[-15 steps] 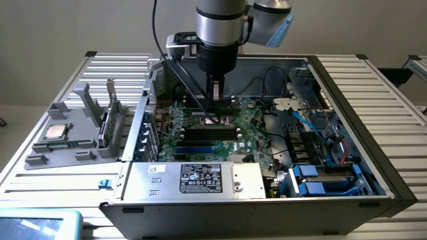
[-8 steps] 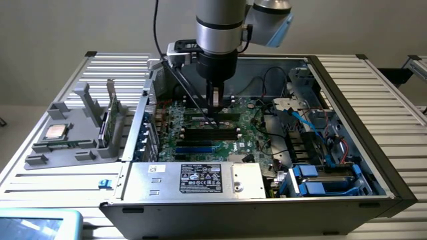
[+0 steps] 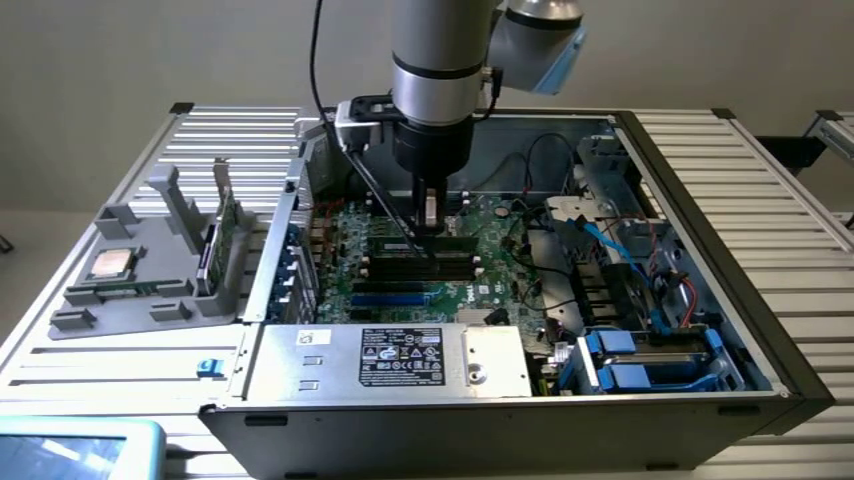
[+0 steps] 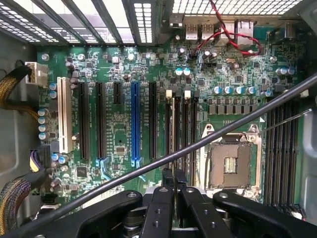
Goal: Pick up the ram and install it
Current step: 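Insert the ram into the slot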
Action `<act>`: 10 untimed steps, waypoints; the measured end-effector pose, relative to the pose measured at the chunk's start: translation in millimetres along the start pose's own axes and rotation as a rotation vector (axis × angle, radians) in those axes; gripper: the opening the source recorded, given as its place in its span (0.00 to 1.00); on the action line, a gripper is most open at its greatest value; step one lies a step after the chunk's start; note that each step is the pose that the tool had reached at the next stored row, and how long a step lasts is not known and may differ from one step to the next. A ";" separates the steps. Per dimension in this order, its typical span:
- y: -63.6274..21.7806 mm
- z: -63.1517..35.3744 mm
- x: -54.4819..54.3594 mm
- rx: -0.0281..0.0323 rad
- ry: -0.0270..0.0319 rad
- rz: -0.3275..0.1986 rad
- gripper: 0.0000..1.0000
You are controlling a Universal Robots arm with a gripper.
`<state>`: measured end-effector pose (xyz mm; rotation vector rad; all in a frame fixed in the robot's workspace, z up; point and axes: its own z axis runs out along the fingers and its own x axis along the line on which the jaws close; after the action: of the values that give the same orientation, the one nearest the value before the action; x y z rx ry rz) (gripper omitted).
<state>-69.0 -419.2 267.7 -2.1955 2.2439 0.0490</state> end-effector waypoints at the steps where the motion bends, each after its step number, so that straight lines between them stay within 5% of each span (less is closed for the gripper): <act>1: 0.0 1.7 0.0 0.0000 0.0000 0.001 0.11; 10: -0.4 18.0 0.4 0.0001 0.0000 0.007 0.11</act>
<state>-69.0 -419.3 249.7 -2.1880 2.2511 0.0489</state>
